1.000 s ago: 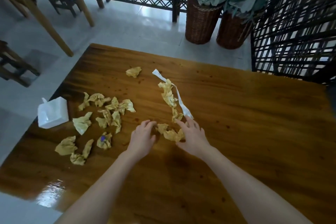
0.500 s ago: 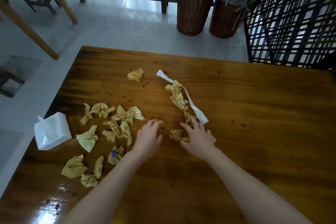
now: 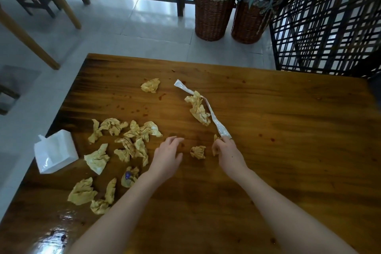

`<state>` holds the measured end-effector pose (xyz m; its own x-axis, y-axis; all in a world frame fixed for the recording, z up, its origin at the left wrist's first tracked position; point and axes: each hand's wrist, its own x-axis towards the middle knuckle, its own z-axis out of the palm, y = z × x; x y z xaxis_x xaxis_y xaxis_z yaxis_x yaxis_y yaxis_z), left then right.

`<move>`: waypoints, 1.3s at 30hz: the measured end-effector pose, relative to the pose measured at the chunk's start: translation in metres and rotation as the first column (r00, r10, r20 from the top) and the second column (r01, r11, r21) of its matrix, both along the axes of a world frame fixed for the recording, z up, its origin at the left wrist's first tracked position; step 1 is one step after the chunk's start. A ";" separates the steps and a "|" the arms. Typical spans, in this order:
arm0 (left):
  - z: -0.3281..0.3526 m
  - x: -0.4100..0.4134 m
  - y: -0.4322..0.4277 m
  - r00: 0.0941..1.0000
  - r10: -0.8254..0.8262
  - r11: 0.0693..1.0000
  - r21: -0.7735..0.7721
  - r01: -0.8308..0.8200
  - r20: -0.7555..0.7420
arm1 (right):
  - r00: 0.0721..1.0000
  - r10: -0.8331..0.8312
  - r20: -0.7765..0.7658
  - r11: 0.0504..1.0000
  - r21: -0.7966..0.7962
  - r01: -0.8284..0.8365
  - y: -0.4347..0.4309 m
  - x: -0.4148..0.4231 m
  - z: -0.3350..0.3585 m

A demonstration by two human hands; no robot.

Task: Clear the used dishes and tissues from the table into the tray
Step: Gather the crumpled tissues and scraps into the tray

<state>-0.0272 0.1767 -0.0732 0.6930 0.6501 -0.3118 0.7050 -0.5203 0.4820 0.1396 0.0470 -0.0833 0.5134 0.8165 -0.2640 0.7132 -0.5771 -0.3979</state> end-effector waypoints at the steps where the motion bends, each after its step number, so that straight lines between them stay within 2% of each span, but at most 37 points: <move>1: 0.000 0.000 0.000 1.000 0.000 1.000 0.000 0.000 0.000 | 1.000 -0.017 -0.009 0.999 0.031 0.017 0.000 0.000 0.001; 3: 0.001 0.000 0.000 1.000 -0.001 1.000 0.003 0.001 0.000 | 0.999 -0.019 0.033 0.998 0.053 0.017 -0.002 0.000 0.003; 5: 0.002 0.001 -0.001 1.000 -0.002 1.000 0.000 0.002 -0.002 | 0.994 0.019 0.107 0.999 -0.048 -0.014 -0.006 0.000 0.002; 8: 0.003 0.004 -0.004 1.000 -0.002 1.000 -0.010 0.002 -0.002 | 0.995 0.043 0.093 0.977 -0.214 -0.022 -0.011 0.001 0.001; 12: 0.002 0.005 -0.008 1.000 -0.006 1.000 -0.015 0.006 0.000 | 0.993 0.074 0.094 0.957 -0.286 -0.044 -0.013 -0.001 -0.003; 15: 0.001 0.005 -0.010 1.000 -0.009 0.999 -0.031 0.009 -0.001 | 0.992 0.063 0.110 0.967 -0.252 -0.034 -0.013 -0.007 -0.004; 23: -0.003 0.016 -0.020 0.998 -0.068 0.997 -0.036 0.069 0.014 | 0.999 0.014 0.031 0.993 -0.117 -0.010 -0.011 -0.006 -0.002; 28: -0.009 0.034 -0.025 0.996 -0.090 0.996 0.001 0.090 0.029 | 0.999 -0.041 0.033 0.999 -0.020 0.042 -0.011 0.001 0.003; 34: -0.017 0.048 -0.022 0.991 -0.130 0.990 0.045 0.131 -0.025 | 0.994 -0.106 0.020 0.992 0.074 0.104 -0.016 0.020 0.013; 39: -0.011 0.056 -0.007 0.993 -0.097 0.992 0.089 0.091 0.061 | 0.989 -0.148 0.011 0.985 0.093 0.147 -0.011 0.036 0.014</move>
<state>0.0287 0.1700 -0.0845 0.7693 0.6034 -0.2099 0.6195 -0.6243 0.4759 0.1751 0.0365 -0.0694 0.6338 0.7519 -0.1815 0.6303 -0.6380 -0.4423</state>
